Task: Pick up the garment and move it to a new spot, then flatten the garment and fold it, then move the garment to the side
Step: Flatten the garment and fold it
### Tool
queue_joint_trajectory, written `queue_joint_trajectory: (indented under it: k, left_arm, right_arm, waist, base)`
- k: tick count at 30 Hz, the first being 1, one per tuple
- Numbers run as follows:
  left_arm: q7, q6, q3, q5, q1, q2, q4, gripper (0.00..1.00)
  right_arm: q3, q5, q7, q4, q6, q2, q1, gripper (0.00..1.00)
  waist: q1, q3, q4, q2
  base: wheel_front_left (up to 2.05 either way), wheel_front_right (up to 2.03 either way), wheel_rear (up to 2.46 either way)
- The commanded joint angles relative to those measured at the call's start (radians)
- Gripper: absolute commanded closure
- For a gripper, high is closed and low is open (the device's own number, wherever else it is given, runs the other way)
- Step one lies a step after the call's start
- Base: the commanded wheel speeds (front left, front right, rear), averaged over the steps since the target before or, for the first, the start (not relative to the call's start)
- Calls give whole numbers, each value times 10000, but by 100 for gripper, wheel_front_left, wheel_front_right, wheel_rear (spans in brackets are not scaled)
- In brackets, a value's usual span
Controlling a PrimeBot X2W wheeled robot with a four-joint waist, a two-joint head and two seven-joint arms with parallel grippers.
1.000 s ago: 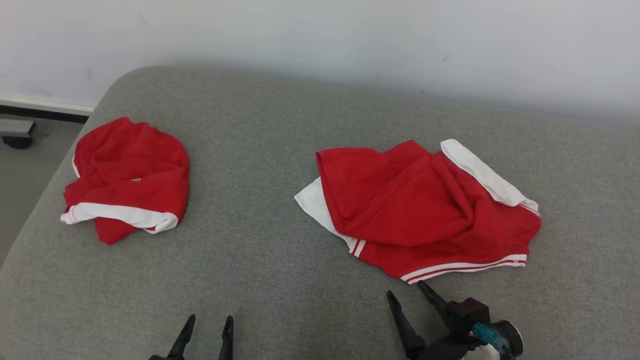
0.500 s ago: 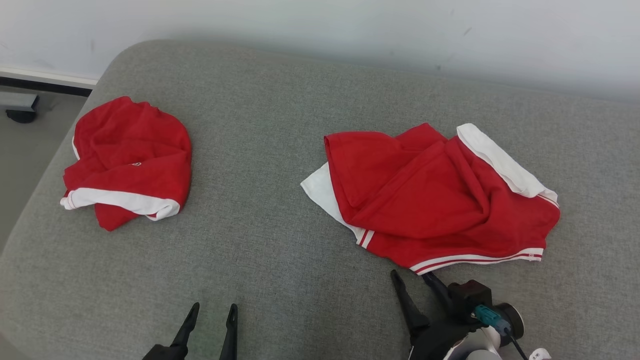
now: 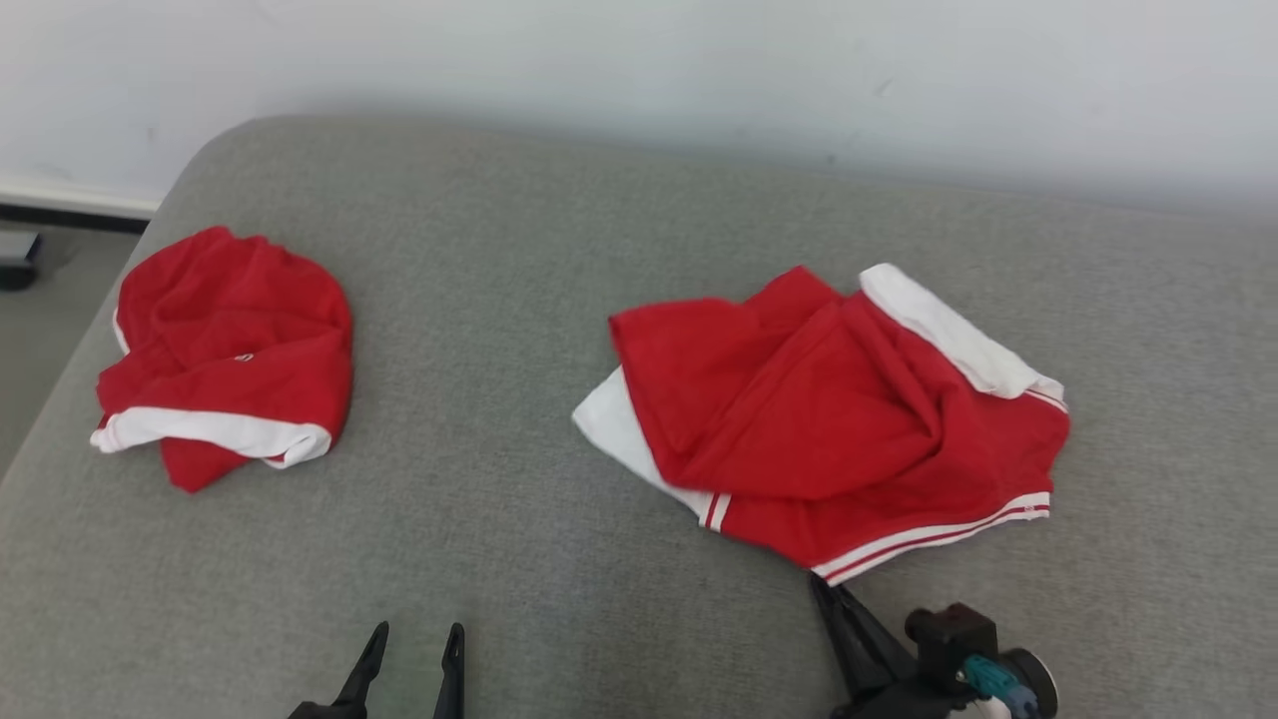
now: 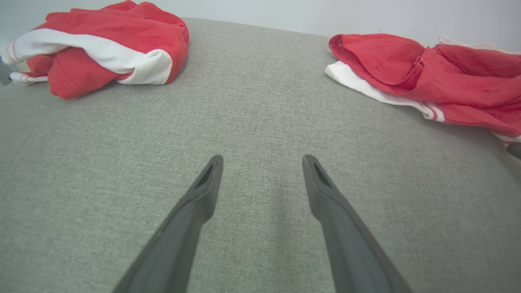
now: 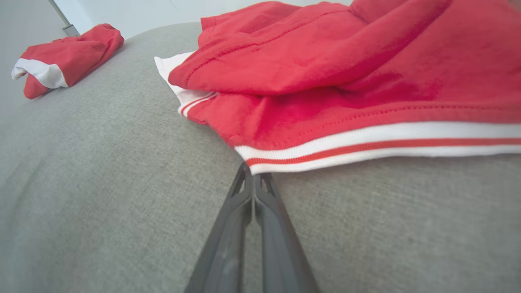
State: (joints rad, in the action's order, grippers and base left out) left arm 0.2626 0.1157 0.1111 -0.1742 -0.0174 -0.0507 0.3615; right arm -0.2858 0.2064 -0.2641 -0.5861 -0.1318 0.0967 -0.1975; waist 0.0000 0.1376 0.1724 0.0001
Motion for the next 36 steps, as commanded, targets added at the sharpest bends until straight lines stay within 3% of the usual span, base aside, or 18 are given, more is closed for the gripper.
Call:
queue_joint_trajectory:
  k: [1, 11, 17, 18, 20, 21, 28, 36]
  left_arm:
    - [34, 58, -55, 68, 136, 6, 22, 0]
    - [34, 103, -15, 29, 420, 5, 102, 0]
    - [34, 132, 111, -22, 434, 5, 186, 0]
    - [34, 135, 134, -36, 413, 5, 189, 0]
    - [34, 140, 176, -36, 358, 5, 190, 0]
    - [34, 142, 194, -40, 325, 5, 198, 0]
    - [34, 150, 311, -14, 190, 5, 211, 0]
    - [34, 138, 1154, 6, -150, 7, -95, 0]
  right_arm:
    - [-10, 130, -4, 119, 22, 100, 206, 100]
    - [239, -22, -2, 218, 22, 516, 971, 100]
    - [900, -302, -2, 143, 22, 915, 1150, 100]
    - [1053, -320, -4, 145, 22, 939, 1166, 88]
    - [1382, -428, -2, 199, 22, 952, 1155, 17]
    - [1531, -483, -2, 225, 22, 931, 1155, 0]
    - [2729, -1110, -4, 772, 22, 537, 1248, 0]
    - [2803, -1314, -4, 1571, 22, 80, 1338, 0]
  waist:
    - [0, -382, -426, -1]
    - [0, -912, -1514, -1]
    - [0, -1102, -2075, -1]
    - [0, -1110, -2130, -1]
    - [0, -1108, -2209, -1]
    - [0, -1105, -2232, -1]
    - [0, -1018, -2265, -1]
    - [0, -842, -2245, -1]
  base:
    - [0, 0, 0]
    - [0, 0, 0]
    - [0, 0, 0]
    - [0, 0, 0]
    - [0, 0, 0]
    - [0, 0, 0]
    - [0, 0, 0]
    - [0, 0, 0]
